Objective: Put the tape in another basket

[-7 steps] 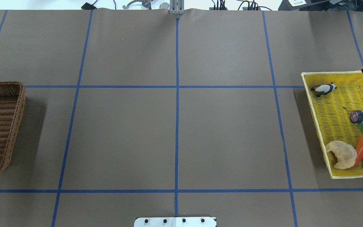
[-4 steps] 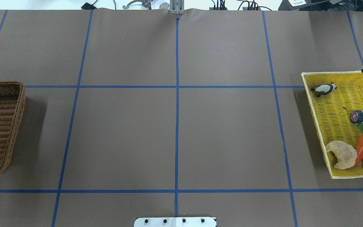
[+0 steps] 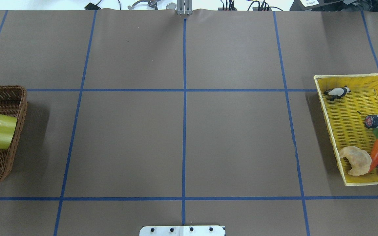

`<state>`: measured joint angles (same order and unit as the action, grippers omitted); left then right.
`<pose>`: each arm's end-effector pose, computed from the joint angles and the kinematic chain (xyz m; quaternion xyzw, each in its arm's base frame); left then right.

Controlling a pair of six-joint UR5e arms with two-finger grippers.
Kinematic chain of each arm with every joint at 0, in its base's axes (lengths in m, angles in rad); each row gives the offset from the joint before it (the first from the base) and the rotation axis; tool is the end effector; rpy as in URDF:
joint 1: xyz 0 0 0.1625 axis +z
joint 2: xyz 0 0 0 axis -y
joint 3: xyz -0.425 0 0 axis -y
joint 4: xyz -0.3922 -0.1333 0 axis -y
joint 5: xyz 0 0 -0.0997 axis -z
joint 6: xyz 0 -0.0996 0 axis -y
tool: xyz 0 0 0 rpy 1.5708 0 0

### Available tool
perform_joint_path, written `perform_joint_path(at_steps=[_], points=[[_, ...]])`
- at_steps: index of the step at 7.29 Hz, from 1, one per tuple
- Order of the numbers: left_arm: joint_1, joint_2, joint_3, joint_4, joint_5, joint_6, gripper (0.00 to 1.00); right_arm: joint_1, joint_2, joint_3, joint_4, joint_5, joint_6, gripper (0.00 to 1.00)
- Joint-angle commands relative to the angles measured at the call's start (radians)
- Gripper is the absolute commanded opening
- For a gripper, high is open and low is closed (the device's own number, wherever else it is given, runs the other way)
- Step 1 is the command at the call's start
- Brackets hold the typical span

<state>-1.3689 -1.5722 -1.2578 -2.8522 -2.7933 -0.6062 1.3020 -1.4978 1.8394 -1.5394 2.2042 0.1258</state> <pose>0.0530 -0.4570 0.6447 0.1514 0.6169 0.1166 0.7635 -0.0671 -0.5236 0.4934 0.1128 -0.3346 -0.1243 0.9273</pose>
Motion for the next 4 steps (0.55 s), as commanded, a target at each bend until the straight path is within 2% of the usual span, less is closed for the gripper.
perform_joint_path(at_steps=[1, 2, 4], points=[[0.001, -0.035, -0.002, 0.002, 0.008, -0.012, 0.98, 0.002, -0.002, 0.0, 0.001, 0.002, 0.0, 1.0], [-0.001, -0.054, 0.0, 0.008, 0.005, -0.012, 0.98, 0.0, -0.002, 0.0, 0.001, 0.002, 0.002, 1.0], [-0.079, -0.081, 0.001, 0.019, 0.012, -0.003, 0.98, 0.002, -0.001, 0.001, 0.001, 0.002, 0.003, 1.0]])
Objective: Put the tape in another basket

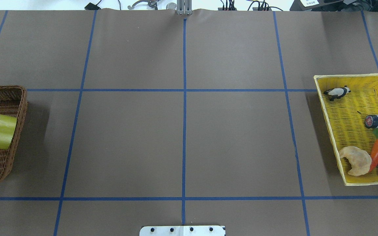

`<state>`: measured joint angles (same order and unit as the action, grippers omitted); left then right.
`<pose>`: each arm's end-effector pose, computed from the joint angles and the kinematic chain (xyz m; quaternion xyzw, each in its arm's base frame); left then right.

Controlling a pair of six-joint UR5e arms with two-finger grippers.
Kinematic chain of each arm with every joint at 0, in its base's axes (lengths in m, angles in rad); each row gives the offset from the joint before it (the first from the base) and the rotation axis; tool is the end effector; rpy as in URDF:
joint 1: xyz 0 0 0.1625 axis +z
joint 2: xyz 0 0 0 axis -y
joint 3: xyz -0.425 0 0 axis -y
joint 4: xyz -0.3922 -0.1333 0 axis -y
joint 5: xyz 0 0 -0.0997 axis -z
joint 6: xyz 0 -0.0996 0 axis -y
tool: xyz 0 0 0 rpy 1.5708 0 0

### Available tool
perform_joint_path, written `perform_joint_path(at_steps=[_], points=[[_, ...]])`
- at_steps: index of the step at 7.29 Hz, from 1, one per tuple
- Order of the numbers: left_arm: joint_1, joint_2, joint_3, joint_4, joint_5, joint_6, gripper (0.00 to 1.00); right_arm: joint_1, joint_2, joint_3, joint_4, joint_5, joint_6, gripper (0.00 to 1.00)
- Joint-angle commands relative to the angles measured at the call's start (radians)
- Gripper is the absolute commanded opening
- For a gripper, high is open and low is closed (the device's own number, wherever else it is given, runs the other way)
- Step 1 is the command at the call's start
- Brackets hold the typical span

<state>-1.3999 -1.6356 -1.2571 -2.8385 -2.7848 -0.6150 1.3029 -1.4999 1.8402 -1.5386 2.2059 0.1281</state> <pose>0.0439 -0.4892 0.6166 0.1793 0.6134 0.1134 0.7607 -0.0666 -0.5229 0.4939 0.1121 -0.3355 -0.1229 0.9273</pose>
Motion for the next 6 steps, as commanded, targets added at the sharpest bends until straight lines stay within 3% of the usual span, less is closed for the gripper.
perform_joint_path(at_steps=[1, 2, 4, 6], points=[[-0.095, -0.021, 0.004, 0.007, 0.008, 0.011, 0.98, 0.01, 0.001, -0.001, 0.0, 0.0, -0.002, 1.0], [-0.125, -0.023, 0.001, 0.005, 0.061, 0.012, 0.98, 0.024, 0.0, -0.001, 0.0, 0.002, -0.004, 1.0], [-0.128, -0.021, 0.004, 0.043, 0.295, 0.152, 0.98, 0.027, 0.0, -0.001, 0.0, 0.0, -0.004, 1.0], [-0.151, -0.026, -0.008, 0.278, 0.478, 0.507, 0.98, 0.042, 0.0, -0.001, -0.003, 0.003, -0.004, 1.0]])
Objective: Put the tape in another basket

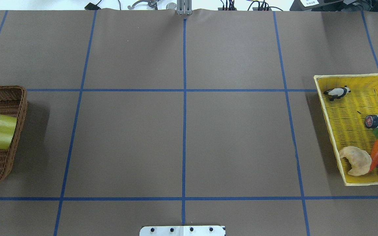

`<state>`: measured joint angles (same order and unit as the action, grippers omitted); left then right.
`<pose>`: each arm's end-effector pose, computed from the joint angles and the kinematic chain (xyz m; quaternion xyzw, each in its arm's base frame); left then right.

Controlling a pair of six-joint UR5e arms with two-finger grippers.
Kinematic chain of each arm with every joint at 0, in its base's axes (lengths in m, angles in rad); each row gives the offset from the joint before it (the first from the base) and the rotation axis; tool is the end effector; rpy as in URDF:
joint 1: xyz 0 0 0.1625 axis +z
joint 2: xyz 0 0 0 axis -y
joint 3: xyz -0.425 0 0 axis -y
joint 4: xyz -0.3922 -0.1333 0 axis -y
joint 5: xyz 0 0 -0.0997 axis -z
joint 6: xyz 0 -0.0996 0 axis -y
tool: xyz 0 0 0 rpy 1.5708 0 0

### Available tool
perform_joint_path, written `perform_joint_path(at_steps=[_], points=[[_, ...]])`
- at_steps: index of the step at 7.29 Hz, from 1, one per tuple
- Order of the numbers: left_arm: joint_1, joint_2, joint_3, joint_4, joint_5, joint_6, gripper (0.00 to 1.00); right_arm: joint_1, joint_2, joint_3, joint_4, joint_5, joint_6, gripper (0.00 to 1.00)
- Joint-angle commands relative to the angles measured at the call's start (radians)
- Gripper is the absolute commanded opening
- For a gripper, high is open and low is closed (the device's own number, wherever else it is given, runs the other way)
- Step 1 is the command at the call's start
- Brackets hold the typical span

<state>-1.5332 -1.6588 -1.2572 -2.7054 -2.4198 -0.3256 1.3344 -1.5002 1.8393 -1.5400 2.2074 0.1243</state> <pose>-0.0385 -0.5346 0.6354 0.3266 0.4362 0.0615 0.8362 -0.0502 -0.5246 0.4946 0.1166 -0.3340 -0.1098 0.9289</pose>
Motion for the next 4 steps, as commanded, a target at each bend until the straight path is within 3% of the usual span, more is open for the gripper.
perform_joint_path(at_steps=[1, 4], points=[[-0.047, -0.03, -0.022, 0.305, 0.129, 0.335, 0.98, 0.032, 0.0, 0.0, -0.008, 0.003, 0.0, 1.0], [-0.053, -0.03, -0.163, 0.776, 0.134, 0.549, 0.98, 0.058, -0.04, 0.001, -0.003, 0.026, -0.003, 1.0]])
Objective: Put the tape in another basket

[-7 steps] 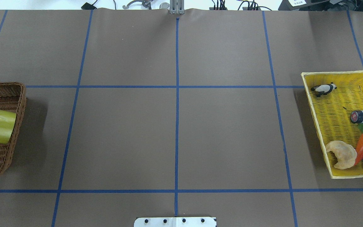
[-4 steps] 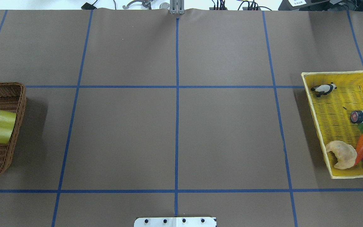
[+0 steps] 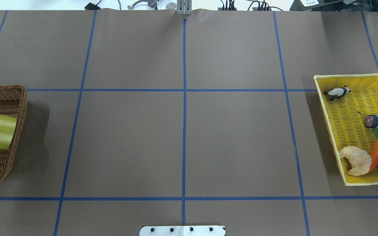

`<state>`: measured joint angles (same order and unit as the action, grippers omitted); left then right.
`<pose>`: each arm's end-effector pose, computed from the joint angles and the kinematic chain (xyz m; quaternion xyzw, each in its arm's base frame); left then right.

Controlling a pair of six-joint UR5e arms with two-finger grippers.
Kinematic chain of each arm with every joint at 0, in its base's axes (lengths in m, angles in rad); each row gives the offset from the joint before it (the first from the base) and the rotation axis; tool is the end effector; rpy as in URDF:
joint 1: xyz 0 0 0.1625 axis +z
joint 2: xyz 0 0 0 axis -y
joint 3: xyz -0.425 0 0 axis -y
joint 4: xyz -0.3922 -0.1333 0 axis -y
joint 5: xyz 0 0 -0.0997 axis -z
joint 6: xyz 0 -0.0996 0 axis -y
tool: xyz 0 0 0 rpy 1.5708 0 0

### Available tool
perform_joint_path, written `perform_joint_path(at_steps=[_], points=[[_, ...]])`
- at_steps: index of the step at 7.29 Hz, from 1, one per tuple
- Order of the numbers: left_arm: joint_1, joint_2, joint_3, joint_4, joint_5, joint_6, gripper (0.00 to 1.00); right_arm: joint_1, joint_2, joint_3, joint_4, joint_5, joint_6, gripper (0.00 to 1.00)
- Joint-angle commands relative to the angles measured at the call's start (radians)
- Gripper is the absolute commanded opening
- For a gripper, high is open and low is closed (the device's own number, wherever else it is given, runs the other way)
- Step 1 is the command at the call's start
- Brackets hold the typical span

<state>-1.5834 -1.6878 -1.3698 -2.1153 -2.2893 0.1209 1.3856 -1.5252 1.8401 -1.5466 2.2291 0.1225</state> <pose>-0.0748 -0.5622 0.6404 0.2360 0.3273 0.1294 0.9058 -0.0232 -0.5171 0.5067 0.1090 -0.3393 -0.0838 0.9306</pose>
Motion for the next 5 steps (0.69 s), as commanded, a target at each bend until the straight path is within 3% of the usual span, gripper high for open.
perform_joint_path(at_steps=[1, 3, 4, 5], points=[[-0.012, -0.001, -0.067, 0.327, 0.034, 0.146, 0.98, 0.025, -0.022, 0.001, -0.004, 0.006, -0.003, 1.0], [-0.024, -0.009, -0.096, 0.56, 0.076, 0.15, 0.98, 0.061, -0.05, 0.004, -0.054, 0.039, -0.009, 1.0], [-0.077, 0.029, -0.135, 0.57, 0.02, 0.143, 0.98, 0.099, -0.049, 0.005, -0.146, 0.064, -0.103, 1.0], [-0.114, 0.048, -0.111, 0.572, -0.166, 0.125, 0.98, 0.139, -0.071, 0.004, -0.191, 0.057, -0.226, 1.0]])
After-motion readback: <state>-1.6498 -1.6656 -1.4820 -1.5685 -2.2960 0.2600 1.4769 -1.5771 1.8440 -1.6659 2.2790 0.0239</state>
